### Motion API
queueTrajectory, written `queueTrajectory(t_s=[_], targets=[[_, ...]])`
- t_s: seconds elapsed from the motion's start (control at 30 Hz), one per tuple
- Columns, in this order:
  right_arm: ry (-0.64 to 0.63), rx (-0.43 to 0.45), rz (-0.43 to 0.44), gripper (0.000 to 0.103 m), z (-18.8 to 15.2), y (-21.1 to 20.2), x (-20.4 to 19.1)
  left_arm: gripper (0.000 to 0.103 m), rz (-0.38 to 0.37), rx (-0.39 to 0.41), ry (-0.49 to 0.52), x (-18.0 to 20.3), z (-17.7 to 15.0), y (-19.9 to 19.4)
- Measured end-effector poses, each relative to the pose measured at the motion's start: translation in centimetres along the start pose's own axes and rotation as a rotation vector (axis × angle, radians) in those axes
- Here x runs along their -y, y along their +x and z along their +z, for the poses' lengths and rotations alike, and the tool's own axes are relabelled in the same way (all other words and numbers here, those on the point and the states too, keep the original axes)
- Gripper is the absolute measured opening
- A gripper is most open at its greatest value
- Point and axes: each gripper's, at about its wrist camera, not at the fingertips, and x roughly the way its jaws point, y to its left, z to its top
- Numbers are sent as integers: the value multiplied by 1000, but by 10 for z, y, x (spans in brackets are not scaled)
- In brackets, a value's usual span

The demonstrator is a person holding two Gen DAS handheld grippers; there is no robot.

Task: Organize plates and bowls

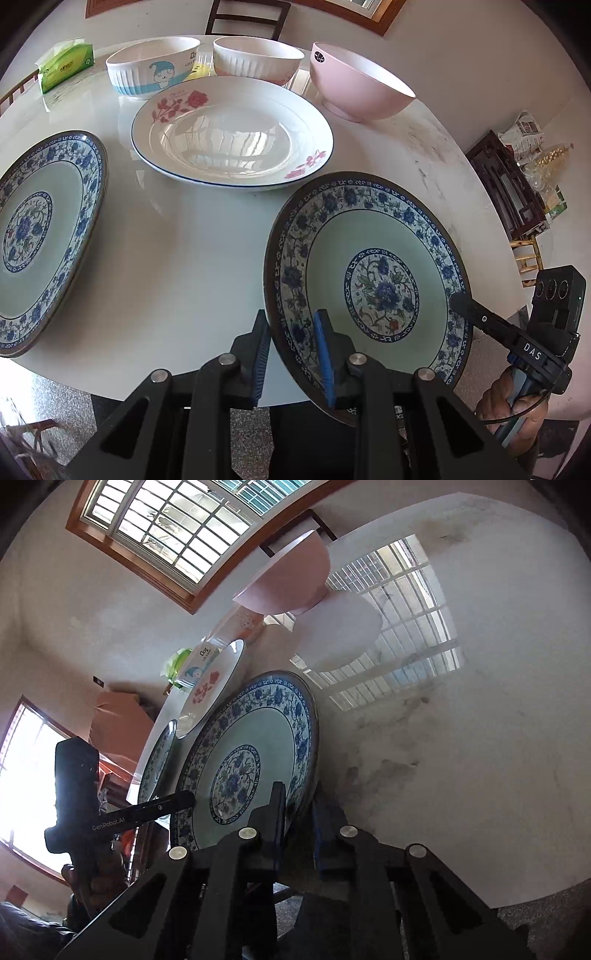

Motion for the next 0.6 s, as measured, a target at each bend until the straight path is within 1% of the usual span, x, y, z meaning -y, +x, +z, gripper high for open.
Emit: queueTrajectory(t_s=[0.23, 0.47, 0.6], targets=[[-39, 4, -52, 14, -13, -10, -9, 24, 8, 17, 30, 7, -13, -5], [-46, -11, -29, 14, -28, -17, -26, 24, 61, 118, 37, 0, -15, -33], [-85, -18, -2, 14, -31, -13, -50, 24, 81, 173, -5, -16, -19, -52]])
